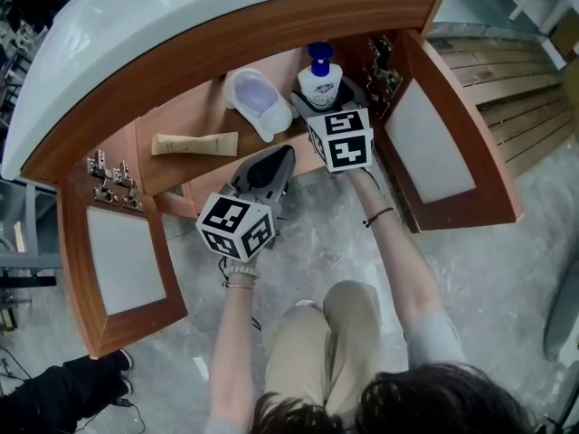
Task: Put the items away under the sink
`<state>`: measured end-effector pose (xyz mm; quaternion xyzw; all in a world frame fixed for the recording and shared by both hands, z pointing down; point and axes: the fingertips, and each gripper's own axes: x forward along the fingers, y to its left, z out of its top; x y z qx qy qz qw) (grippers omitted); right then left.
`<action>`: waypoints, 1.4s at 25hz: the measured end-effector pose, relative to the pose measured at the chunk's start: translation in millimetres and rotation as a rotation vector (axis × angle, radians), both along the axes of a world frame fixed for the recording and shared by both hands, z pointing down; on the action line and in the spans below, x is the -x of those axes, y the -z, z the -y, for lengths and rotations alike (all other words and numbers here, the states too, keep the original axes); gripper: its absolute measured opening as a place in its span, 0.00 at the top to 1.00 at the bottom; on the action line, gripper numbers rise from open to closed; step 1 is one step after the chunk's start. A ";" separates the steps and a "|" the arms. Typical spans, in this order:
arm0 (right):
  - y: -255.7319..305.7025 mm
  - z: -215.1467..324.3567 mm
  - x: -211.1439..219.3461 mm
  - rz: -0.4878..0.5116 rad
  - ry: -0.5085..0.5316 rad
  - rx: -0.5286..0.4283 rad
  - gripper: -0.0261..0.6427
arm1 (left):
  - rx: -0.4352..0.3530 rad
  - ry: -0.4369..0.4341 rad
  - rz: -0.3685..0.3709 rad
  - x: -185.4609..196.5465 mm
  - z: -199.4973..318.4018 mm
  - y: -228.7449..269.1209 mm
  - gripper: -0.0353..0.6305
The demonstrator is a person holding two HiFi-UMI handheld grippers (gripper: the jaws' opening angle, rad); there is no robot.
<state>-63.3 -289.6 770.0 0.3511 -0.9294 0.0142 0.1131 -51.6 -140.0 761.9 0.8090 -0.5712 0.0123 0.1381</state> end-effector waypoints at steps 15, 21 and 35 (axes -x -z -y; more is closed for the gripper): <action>15.1 -19.0 -20.5 0.004 -0.052 0.032 0.42 | 0.043 0.036 -0.034 -4.2 -15.7 25.0 0.95; 30.6 -34.2 -30.4 -0.041 -0.055 0.054 0.49 | 0.072 0.051 -0.054 -12.2 -28.2 45.7 0.95; 95.7 -97.5 -42.0 -0.132 0.016 0.095 0.91 | 0.133 0.051 -0.110 -32.5 -54.9 114.1 0.95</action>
